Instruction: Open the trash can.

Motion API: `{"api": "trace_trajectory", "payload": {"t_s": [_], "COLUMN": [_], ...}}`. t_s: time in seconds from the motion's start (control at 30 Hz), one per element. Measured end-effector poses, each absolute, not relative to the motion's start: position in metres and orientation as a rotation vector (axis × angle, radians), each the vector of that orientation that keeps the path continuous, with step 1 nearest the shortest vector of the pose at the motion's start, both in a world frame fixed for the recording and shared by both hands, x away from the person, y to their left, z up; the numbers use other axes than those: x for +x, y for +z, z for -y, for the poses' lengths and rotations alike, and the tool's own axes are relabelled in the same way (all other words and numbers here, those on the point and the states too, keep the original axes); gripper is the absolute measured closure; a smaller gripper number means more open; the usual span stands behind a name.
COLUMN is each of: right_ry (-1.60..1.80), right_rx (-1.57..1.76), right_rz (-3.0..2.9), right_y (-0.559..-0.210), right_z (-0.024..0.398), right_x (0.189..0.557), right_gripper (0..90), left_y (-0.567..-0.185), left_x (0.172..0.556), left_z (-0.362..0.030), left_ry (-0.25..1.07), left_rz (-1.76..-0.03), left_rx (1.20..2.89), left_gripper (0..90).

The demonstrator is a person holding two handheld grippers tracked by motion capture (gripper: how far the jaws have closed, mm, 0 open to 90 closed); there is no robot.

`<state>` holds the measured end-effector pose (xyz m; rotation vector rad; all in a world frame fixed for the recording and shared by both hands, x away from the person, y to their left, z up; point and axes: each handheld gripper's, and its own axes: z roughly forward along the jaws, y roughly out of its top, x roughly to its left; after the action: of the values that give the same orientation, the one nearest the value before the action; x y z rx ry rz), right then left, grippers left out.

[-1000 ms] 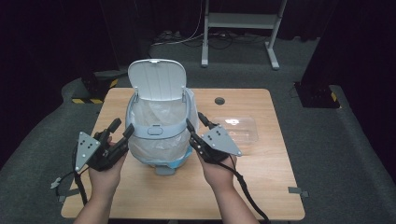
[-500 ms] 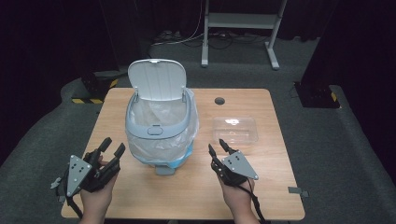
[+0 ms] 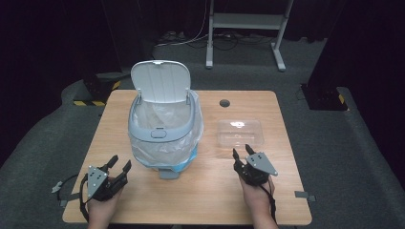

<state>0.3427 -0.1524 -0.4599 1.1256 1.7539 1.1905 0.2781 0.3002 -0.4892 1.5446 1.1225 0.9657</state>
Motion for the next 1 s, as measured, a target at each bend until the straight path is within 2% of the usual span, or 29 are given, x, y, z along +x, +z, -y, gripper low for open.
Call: {"api": "trace_trajectory", "payload": {"t_s": [0.2,0.4,0.6,0.8,1.0], "right_ry": [1.069,1.041,1.028,1.033,1.098], "right_rx": [1.245,1.373,1.467,1.517,1.504], "right_rz": [-1.706,-1.677,-1.671,-1.693,-1.761], "right_y": [-0.468,-0.474,-0.485,-0.492,-0.493], "right_z": [0.178,0.192,0.204,0.205,0.204], "right_x": [0.381,0.413,0.441,0.453,0.450], "right_gripper": [41.7,41.1,40.8,39.9,39.9], "left_y": [-0.509,-0.519,-0.522,-0.523,-0.523], "left_x": [0.286,0.289,0.290,0.287,0.288], "left_z": [-0.297,-0.292,-0.291,-0.286,-0.288], "left_ry": [0.909,0.840,0.828,0.844,0.825], "left_rz": [-1.178,-1.217,-1.224,-1.183,-1.192], "left_rx": [1.632,1.674,1.685,1.733,1.715], "left_gripper": [40.2,35.5,33.6,32.6,32.0]}}
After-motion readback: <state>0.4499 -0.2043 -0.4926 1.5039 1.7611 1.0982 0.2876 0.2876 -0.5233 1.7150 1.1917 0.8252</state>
